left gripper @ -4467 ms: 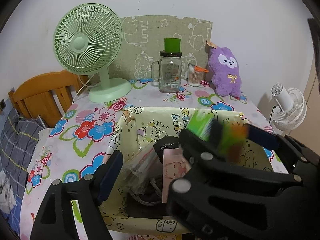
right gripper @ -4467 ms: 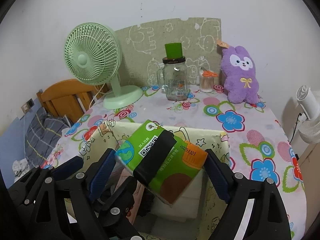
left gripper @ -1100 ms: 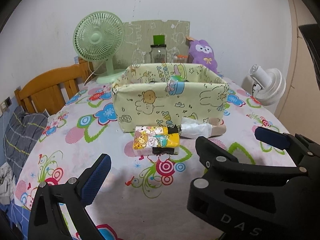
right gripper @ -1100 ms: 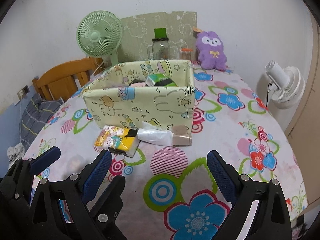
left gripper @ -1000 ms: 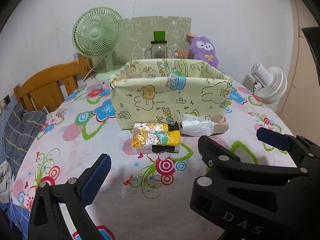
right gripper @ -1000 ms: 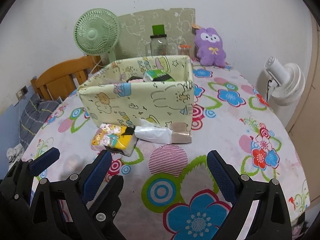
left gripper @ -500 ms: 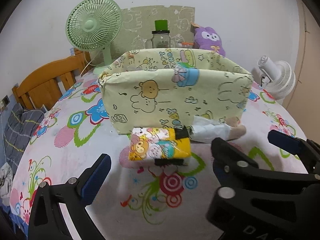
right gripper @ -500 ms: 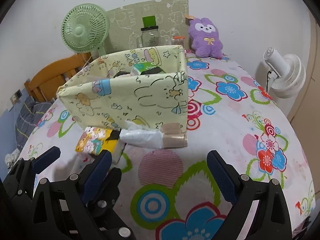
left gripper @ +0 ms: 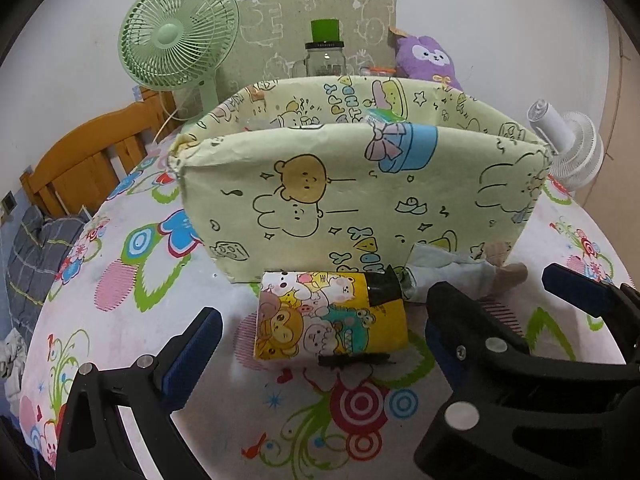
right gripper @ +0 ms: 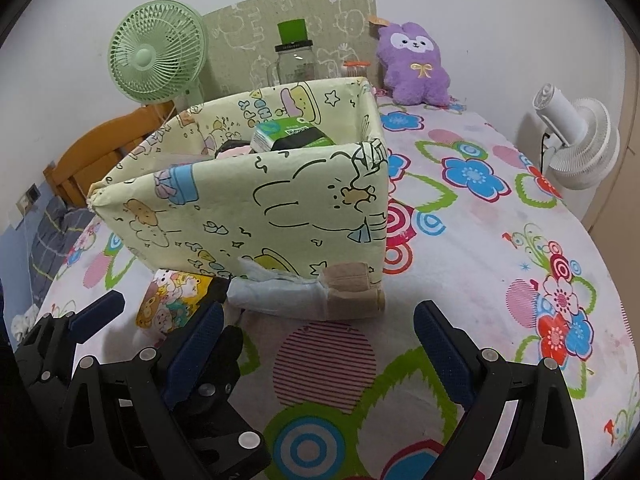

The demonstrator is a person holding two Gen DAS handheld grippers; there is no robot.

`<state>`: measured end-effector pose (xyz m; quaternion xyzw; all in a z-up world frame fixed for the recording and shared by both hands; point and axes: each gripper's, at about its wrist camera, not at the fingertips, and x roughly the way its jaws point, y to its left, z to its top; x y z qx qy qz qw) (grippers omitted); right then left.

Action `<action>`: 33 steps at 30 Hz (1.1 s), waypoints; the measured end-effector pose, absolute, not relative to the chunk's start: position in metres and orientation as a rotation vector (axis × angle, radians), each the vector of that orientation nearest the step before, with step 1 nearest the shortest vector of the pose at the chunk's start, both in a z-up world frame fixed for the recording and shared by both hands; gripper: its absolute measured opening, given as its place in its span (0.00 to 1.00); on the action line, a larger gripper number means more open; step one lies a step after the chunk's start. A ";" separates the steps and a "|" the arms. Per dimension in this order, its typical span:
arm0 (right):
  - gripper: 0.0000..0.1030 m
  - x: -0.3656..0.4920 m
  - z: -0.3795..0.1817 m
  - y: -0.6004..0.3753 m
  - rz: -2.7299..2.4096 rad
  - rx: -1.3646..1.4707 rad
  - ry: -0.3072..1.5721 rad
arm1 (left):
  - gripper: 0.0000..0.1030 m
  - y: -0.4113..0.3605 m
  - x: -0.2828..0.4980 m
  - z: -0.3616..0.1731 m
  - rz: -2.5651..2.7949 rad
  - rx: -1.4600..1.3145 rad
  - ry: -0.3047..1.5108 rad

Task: Organize soft objects
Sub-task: 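Reach both open tools toward the yellow printed pack beside the box, then grasp the yellow printed pack with the left tool while the right tool grasps the white tissue roll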

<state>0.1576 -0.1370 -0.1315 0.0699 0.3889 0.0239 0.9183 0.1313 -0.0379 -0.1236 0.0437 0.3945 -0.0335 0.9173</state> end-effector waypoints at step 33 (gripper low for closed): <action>0.93 0.180 -0.149 -0.120 0.001 0.142 0.864 | 0.74 -0.017 0.133 -0.132 -0.053 0.084 0.859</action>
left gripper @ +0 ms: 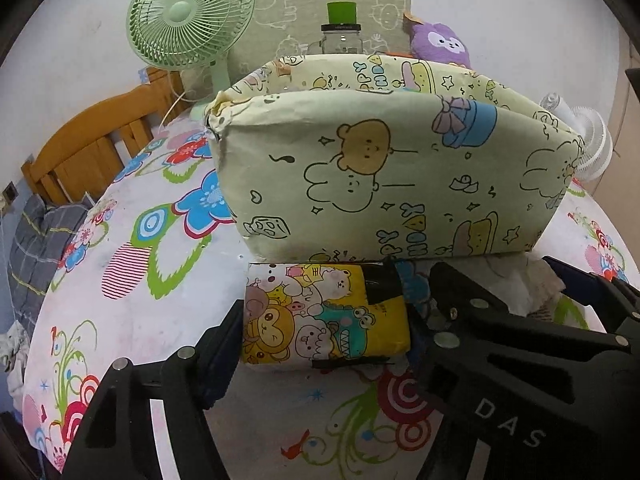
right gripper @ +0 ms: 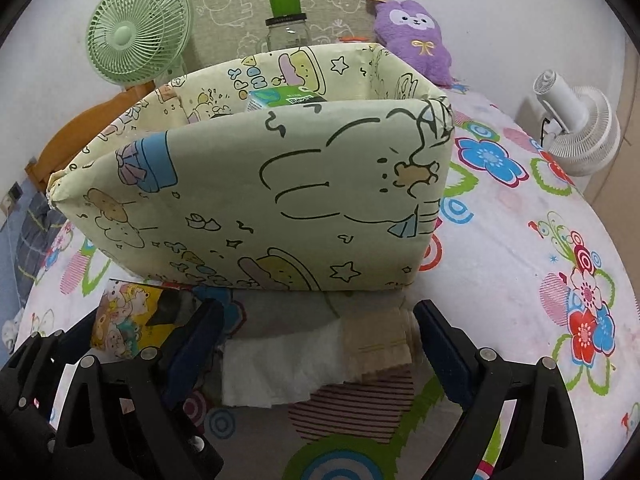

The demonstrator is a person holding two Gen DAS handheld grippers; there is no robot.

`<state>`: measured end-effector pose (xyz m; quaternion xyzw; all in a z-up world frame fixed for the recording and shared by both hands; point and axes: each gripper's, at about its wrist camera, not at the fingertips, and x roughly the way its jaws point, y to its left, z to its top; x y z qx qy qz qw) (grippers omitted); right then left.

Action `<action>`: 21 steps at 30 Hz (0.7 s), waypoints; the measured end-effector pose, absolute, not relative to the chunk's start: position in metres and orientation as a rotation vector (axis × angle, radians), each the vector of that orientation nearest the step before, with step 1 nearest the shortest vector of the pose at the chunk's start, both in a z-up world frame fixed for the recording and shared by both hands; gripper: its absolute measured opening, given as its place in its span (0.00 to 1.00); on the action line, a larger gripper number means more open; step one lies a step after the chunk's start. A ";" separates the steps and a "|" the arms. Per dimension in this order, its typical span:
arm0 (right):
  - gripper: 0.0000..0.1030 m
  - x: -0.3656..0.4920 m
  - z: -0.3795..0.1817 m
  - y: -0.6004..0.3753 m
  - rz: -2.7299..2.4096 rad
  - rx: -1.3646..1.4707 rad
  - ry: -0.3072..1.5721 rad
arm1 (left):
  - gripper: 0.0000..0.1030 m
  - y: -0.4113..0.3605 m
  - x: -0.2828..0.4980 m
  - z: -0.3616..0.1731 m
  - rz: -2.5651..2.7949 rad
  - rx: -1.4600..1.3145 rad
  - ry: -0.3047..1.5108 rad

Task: Organize soft objects
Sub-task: 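Grasp the yellow printed pack with the left tool while the right tool grasps the white tissue roll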

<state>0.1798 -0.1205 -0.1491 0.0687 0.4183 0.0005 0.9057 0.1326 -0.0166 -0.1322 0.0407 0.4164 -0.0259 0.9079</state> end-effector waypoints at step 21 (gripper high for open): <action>0.67 0.133 -0.146 -0.130 0.071 0.145 0.850 | 0.73 -0.027 0.097 -0.133 -0.046 0.091 0.847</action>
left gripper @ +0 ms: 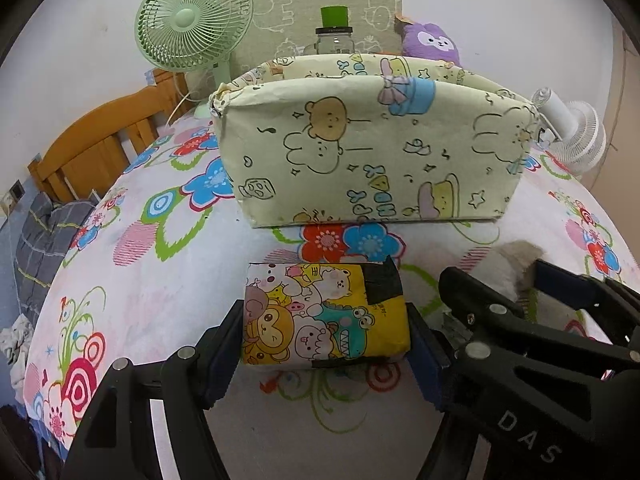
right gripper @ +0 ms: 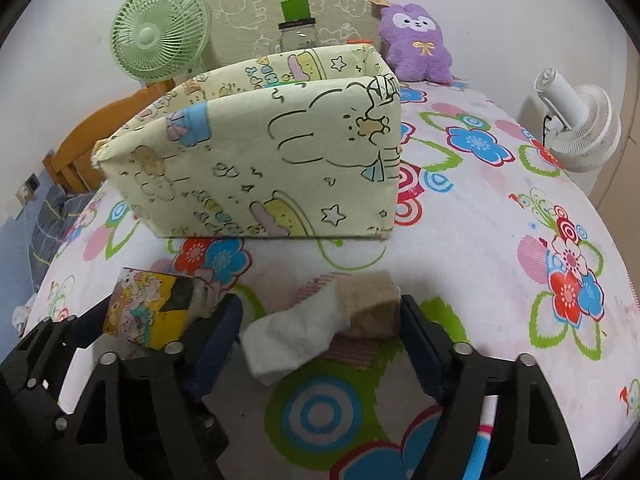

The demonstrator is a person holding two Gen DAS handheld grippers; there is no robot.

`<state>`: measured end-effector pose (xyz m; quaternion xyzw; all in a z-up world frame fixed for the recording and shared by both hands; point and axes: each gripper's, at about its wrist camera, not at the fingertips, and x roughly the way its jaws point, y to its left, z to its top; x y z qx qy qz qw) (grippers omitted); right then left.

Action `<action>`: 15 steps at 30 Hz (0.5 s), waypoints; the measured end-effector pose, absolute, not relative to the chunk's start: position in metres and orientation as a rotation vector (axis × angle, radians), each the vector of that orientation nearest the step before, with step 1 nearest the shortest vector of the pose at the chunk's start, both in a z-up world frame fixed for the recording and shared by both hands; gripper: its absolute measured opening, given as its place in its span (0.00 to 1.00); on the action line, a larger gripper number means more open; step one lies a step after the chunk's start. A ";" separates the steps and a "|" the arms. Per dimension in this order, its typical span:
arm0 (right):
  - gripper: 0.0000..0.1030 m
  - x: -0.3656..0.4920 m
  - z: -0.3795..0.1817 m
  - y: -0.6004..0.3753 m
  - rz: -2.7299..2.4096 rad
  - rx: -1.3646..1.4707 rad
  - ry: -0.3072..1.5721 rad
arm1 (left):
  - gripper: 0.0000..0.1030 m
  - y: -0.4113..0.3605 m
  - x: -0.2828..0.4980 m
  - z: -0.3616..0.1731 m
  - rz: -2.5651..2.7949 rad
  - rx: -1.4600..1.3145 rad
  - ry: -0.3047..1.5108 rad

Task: Organize soft objects
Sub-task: 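Grasp the yellow printed pack with the left tool while the right tool grasps the white tissue roll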

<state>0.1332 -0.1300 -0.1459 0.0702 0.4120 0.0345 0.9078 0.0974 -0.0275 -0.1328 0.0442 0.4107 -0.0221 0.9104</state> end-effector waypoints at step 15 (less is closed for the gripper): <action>0.33 0.122 -0.142 -0.119 0.129 0.129 0.843 | 0.73 -0.029 0.089 -0.132 -0.061 0.072 0.856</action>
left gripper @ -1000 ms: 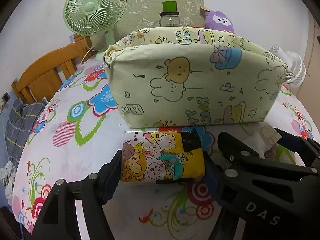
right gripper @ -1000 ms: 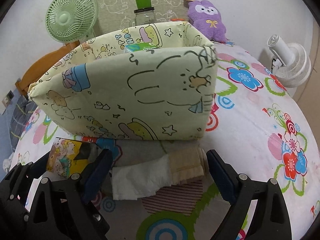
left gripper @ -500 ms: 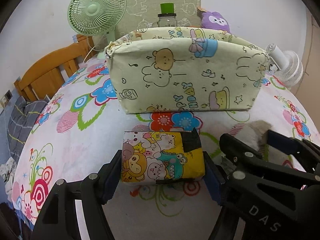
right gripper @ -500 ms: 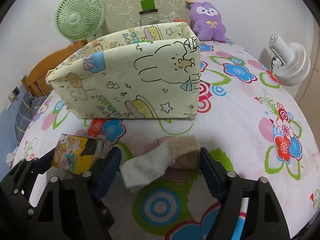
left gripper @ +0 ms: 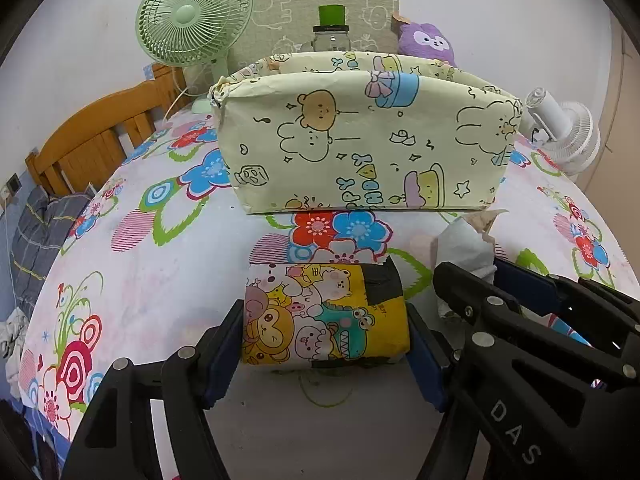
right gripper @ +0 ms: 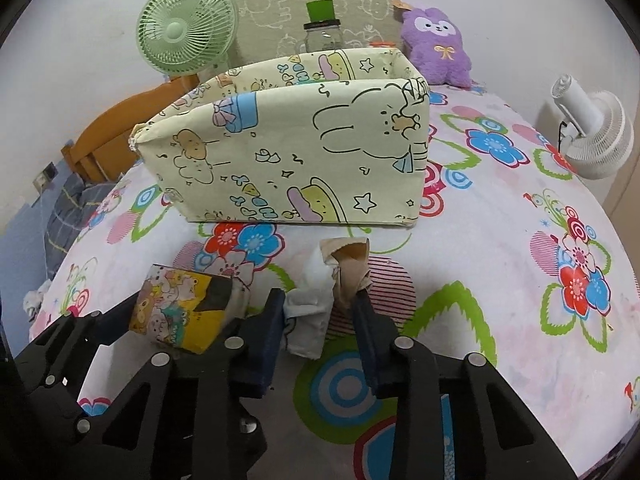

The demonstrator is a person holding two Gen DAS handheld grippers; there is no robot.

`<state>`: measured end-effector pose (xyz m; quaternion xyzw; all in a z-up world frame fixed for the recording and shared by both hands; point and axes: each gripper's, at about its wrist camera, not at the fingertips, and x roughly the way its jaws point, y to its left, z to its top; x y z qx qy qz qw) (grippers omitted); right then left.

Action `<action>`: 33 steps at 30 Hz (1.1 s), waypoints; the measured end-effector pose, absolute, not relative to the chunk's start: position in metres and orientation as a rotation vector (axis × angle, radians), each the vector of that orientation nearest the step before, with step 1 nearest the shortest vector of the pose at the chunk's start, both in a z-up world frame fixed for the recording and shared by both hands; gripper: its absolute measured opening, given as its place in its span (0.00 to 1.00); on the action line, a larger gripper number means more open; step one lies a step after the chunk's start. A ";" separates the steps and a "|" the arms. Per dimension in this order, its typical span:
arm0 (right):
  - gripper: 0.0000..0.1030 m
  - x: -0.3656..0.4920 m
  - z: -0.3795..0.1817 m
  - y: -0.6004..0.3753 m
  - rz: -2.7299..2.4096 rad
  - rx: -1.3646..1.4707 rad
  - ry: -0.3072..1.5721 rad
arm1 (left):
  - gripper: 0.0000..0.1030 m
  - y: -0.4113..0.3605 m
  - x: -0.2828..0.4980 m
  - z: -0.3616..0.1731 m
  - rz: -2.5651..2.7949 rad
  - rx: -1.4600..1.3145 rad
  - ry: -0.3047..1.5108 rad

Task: Organize soft objects
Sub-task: 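Grasp the yellow printed pack with the left tool while the right tool grasps the white tissue roll, then lift both held items and carry them over the yellow box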

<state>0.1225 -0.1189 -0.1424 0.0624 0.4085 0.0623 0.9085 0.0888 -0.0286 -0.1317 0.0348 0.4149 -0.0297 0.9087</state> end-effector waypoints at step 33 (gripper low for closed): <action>0.32 0.088 -0.067 -0.131 0.100 0.131 0.676 | 0.73 -0.037 0.057 -0.058 -0.076 0.045 0.688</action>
